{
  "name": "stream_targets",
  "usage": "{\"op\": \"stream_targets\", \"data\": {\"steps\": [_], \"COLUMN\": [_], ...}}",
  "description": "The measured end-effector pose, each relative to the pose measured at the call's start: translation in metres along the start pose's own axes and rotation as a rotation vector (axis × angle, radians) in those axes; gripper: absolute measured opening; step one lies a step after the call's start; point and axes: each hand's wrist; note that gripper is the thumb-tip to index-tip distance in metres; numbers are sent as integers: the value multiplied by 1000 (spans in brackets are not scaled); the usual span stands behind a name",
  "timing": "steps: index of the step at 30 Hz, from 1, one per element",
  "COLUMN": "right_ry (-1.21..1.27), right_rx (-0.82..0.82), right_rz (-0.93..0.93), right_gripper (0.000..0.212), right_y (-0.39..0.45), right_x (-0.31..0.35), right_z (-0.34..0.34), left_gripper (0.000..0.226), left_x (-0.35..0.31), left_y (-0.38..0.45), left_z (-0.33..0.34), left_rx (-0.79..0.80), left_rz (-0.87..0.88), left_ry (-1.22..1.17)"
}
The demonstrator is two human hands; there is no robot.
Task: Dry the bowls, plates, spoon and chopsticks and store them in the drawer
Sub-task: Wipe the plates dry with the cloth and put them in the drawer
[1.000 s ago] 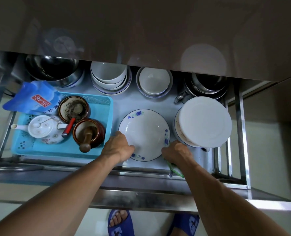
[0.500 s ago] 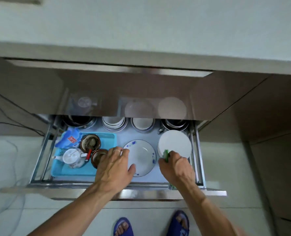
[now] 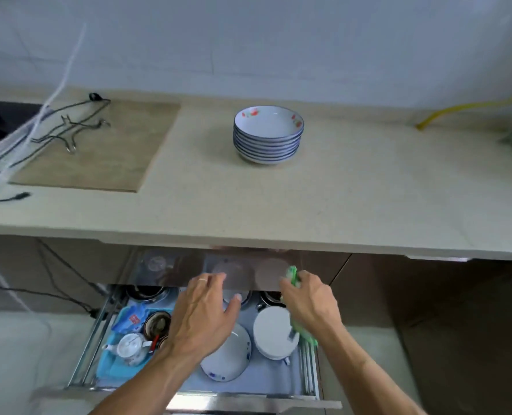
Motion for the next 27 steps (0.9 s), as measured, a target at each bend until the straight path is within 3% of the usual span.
{"op": "stream_targets", "data": {"steps": [6,12,20,27], "right_ry": [114,157,93,-27], "right_rx": [17,-25,-84,-168], "right_rz": [-156,-172,-108,-8], "right_gripper": [35,34,40,63], "right_y": [16,75,205,276], "right_x": [61,124,200,229], "right_z": [-70,-102,-106,-98], "left_gripper": [55,55,52,47], "left_x": [-36,-44,-42,-42], "left_y": [42,131,289,369], "left_z": [-68,-106,-116,-115], "left_rx": [-48,-70,-3,15], "left_rz": [-42,-81,-149,-285], "left_ry": [-151,-253,-365,-388]}}
Point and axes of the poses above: each hand's wrist, its own y-axis towards the middle knuckle, its own z-axis out of the palm, x = y × z, and after that the axes turned 14 degrees about y, right-handed
